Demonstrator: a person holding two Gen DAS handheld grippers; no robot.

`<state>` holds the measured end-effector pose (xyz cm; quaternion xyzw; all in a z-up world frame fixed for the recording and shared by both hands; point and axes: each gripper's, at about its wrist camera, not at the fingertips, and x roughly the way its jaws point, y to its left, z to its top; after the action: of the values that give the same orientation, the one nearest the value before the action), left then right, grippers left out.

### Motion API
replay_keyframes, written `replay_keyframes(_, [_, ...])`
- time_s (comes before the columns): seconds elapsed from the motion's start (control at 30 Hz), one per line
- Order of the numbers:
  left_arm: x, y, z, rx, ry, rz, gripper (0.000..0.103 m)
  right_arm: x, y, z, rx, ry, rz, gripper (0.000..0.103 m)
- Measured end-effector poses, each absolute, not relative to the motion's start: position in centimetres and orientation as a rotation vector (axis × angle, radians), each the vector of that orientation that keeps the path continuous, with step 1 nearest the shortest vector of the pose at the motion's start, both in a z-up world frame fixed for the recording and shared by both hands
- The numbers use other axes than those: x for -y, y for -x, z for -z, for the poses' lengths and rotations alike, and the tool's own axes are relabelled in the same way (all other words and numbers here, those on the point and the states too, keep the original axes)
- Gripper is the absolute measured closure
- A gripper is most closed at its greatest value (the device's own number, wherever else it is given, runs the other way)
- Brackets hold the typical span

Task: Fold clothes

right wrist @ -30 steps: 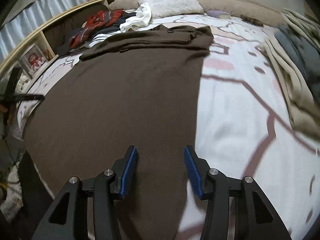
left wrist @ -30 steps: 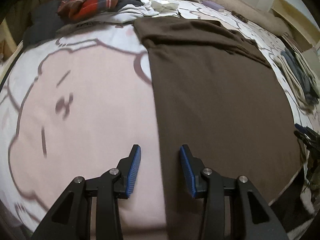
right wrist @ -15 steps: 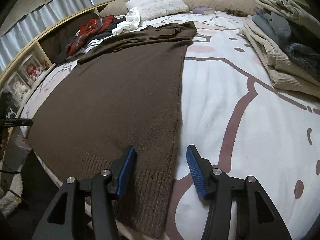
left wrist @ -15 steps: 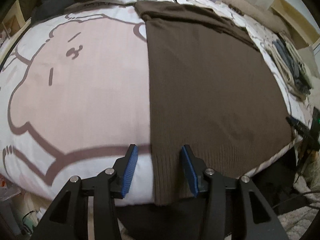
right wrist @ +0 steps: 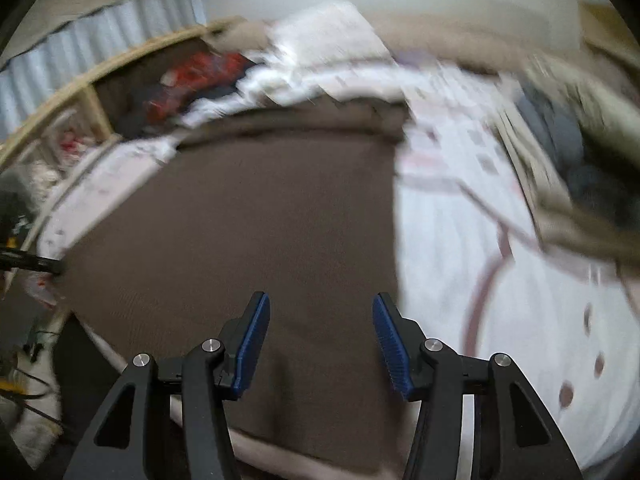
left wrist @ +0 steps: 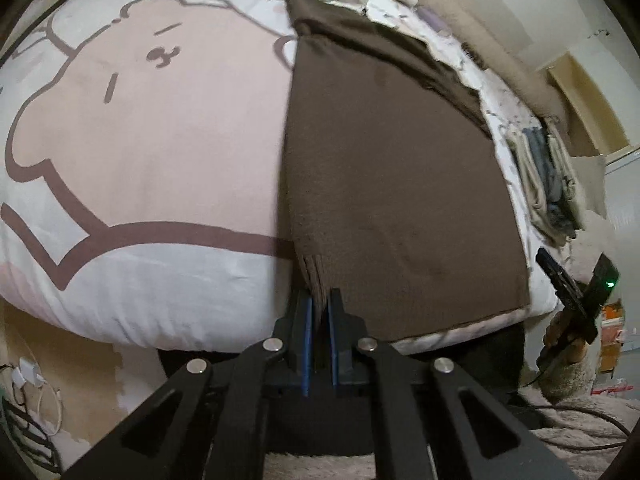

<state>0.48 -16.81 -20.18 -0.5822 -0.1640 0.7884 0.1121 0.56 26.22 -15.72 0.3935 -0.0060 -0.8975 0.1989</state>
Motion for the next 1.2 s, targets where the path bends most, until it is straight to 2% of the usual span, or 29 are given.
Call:
replay_keyframes(0.07, [15.9,-0.9,19.6,0.413,1.681,-2.354,0.096,-23.9,-0.4,13.9,-0.002,-1.056,2.45,0.049])
replay_keyframes(0.13, [14.0,-1.5,19.0,0.246,1.629,-2.426,0.096,-21.5,0.6,12.7,0.014,-1.052,2.356,0.049])
replay_keyframes(0.23, [11.5,-2.7,18.7,0.027,1.531,-2.504,0.096,-16.2,4.2,12.4,0.194,-1.149,2.084,0.049])
replay_keyframes(0.33, [8.4,-3.9,19.2,-0.278,1.425,-2.566,0.096,-11.1,7.1,13.8,0.258,-1.302,1.87,0.049])
replay_keyframes(0.53, [3.1,-6.4,22.1,-0.94,1.247,-2.576,0.095,-1.6,7.9,17.1,0.039,-1.517,1.63,0.049])
replay_keyframes(0.63, [1.5,-7.5,23.5,-1.203,1.148,-2.551,0.095,-0.4,7.4,18.9,-0.024,-1.587,1.613,0.064])
replay_keyframes(0.67, [1.3,-7.9,23.8,-1.256,1.126,-2.543,0.095,-0.2,7.4,19.4,-0.01,-1.605,1.586,0.072])
replay_keyframes(0.7, [1.1,-8.1,24.2,-1.31,1.108,-2.533,0.095,0.0,7.3,19.9,0.005,-1.62,1.562,0.075])
replay_keyframes(0.8, [0.8,-8.5,25.0,-1.424,1.07,-2.52,0.095,0.1,7.6,20.7,0.054,-1.641,1.54,0.075])
replay_keyframes(1.0, [1.0,-9.0,25.4,-1.514,1.055,-2.521,0.095,0.5,7.9,20.5,0.124,-1.676,1.482,0.075])
replay_keyframes(1.13, [0.8,-9.2,25.8,-1.566,1.037,-2.51,0.095,1.3,7.1,19.9,0.006,-1.62,1.522,0.075])
replay_keyframes(1.2, [0.9,-9.2,25.8,-1.577,1.048,-2.511,0.093,1.4,7.0,19.9,0.009,-1.599,1.521,0.093])
